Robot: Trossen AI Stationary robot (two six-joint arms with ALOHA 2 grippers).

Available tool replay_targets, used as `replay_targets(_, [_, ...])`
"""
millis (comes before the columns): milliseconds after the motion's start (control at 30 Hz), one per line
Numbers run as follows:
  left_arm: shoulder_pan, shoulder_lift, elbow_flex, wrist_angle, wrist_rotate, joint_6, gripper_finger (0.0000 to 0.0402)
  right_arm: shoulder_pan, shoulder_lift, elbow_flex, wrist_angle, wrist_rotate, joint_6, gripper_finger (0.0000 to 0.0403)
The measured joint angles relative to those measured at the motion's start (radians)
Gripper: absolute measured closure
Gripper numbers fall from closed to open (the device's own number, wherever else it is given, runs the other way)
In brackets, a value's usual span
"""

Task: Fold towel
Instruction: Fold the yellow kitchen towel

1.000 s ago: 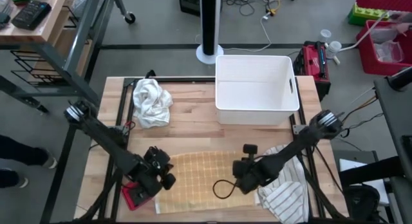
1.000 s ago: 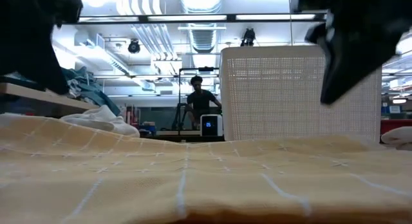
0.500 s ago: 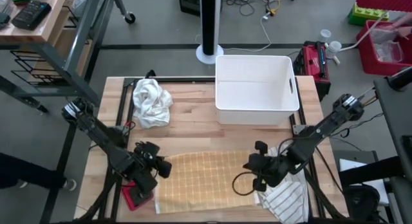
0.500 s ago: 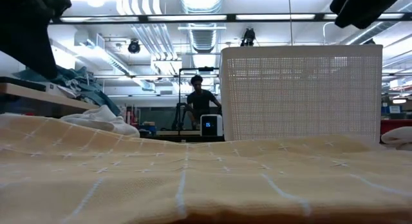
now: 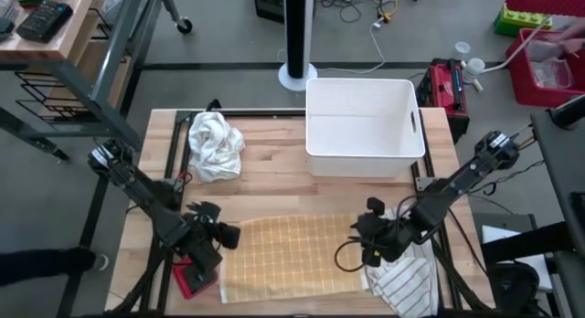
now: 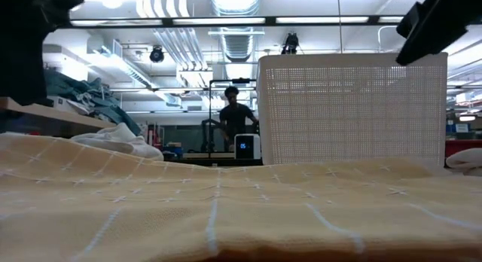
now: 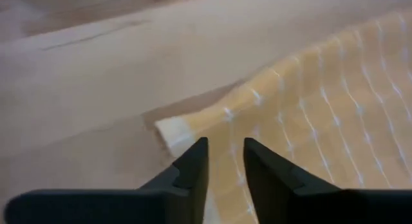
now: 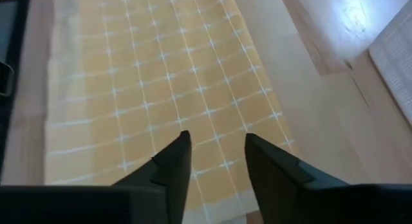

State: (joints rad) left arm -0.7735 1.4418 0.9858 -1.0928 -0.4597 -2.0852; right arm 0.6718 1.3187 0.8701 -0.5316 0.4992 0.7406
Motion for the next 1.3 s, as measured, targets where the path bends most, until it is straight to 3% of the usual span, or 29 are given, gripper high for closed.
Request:
replay_targets(200, [0.001, 0.012, 0.000, -0.009, 0.116, -0.090, 0.0262, -0.001, 0.019, -0.009, 0.001, 0.000, -0.005, 0.0222])
replay_targets(433, [-0.001, 0.077, -0.001, -0.008, 0.125, -0.094, 0.0259, -0.002, 0.022, -0.010, 0.007, 0.000, -0.020, 0.0211])
replay_targets(933, [0.002, 0.196, -0.006, 0.056, 0.127, -0.076, 0.0310, -0.002, 0.020, -0.010, 0.023, 0.000, -0.037, 0.0210])
replay_targets(1133, [0.002, 0.197, -0.006, 0.108, 0.008, -0.008, 0.0339, -0.002, 0.020, -0.010, 0.029, 0.000, -0.046, 0.0210])
replay_targets(1300, [0.006, 0.184, -0.006, 0.081, -0.002, 0.022, 0.0384, -0.003, 0.020, -0.010, 0.029, 0.000, -0.053, 0.0210])
